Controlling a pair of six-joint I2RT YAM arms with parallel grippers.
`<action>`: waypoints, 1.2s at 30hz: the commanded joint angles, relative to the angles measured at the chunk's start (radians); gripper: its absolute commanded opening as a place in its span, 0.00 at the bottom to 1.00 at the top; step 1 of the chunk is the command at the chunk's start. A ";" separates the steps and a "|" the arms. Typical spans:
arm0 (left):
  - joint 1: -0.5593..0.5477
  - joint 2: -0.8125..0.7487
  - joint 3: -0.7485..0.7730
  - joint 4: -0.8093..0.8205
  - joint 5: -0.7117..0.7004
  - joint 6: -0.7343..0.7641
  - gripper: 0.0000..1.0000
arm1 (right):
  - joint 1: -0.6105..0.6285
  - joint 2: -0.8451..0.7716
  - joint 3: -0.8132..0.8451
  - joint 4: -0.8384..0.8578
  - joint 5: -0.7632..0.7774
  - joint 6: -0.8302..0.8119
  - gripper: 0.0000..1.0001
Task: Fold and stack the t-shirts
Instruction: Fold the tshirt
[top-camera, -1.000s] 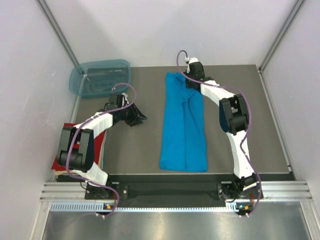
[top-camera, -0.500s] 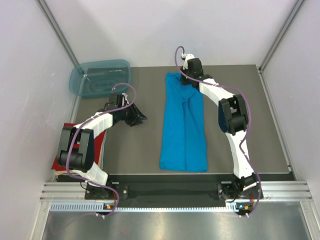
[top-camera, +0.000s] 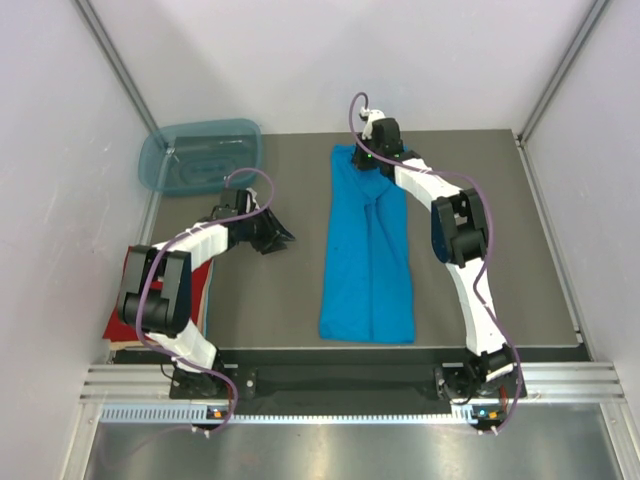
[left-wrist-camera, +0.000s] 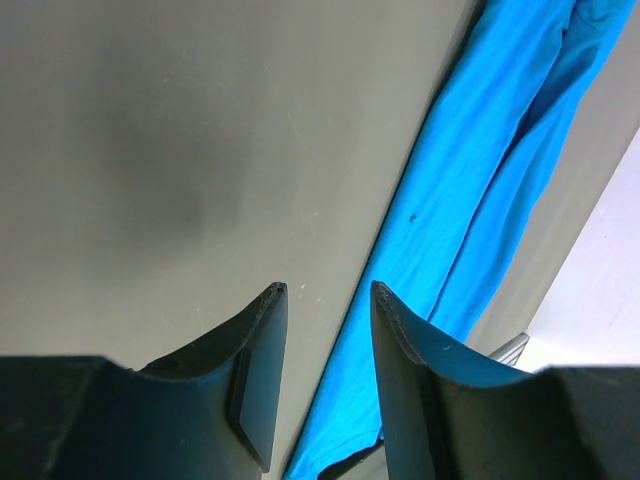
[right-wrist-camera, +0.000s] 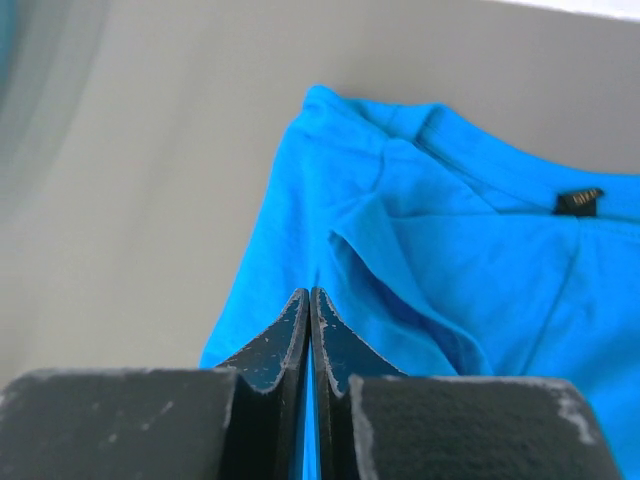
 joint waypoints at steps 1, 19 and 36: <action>0.002 0.003 0.038 0.045 0.016 0.016 0.44 | 0.013 -0.004 -0.011 0.105 -0.035 0.035 0.01; 0.002 0.044 0.065 0.055 0.036 0.006 0.44 | 0.005 0.108 0.197 -0.039 0.187 0.025 0.02; 0.002 0.011 0.045 0.066 0.065 -0.005 0.44 | -0.039 0.123 0.228 -0.091 0.261 0.067 0.05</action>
